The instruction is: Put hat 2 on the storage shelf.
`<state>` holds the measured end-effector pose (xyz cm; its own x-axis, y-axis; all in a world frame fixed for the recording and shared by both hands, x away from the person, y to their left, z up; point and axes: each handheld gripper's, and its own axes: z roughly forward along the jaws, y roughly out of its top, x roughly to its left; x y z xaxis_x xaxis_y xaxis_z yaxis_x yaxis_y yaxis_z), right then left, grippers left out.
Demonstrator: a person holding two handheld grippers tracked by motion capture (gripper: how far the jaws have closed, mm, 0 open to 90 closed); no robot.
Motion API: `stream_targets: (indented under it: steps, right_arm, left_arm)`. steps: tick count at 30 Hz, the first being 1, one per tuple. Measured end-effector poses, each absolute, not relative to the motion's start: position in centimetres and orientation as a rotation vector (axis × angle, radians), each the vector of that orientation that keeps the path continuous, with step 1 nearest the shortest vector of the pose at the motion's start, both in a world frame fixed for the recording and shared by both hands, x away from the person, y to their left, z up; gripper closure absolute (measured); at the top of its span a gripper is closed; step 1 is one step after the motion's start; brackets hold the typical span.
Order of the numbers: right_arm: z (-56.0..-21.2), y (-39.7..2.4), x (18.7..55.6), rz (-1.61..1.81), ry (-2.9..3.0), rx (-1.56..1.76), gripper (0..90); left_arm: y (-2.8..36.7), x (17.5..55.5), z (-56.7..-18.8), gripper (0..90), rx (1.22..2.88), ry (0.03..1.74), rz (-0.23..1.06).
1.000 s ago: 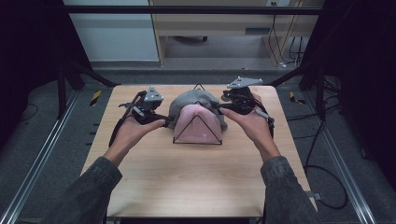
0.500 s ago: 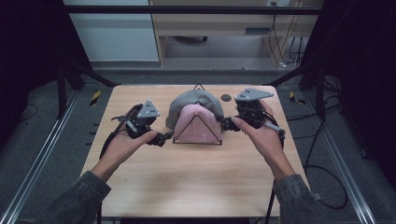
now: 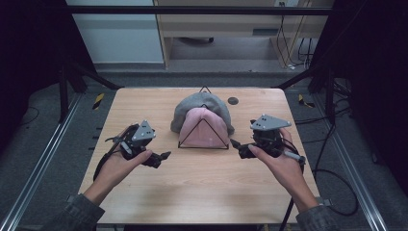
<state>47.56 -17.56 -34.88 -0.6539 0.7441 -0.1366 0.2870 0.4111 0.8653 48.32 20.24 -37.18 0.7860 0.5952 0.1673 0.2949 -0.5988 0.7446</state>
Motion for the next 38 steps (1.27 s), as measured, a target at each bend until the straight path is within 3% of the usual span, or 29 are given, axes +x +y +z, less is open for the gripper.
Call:
stream_targets:
  steps: [21,29,38]
  right_arm:
    - [-47.9,-19.2,48.1,0.933,2.260,1.291,12.7]
    - [-49.9,-18.8,48.2,0.821,2.347,1.292,9.5]
    - [-50.9,-18.8,47.3,0.930,2.274,1.266,2.9]
  left_arm:
    - [24.0,49.0,-47.8,6.4,2.352,0.899,0.367]
    - [23.9,49.1,-49.1,6.5,2.396,0.947,0.308]
    - [24.0,49.0,-49.5,1.6,2.378,0.950,0.327]
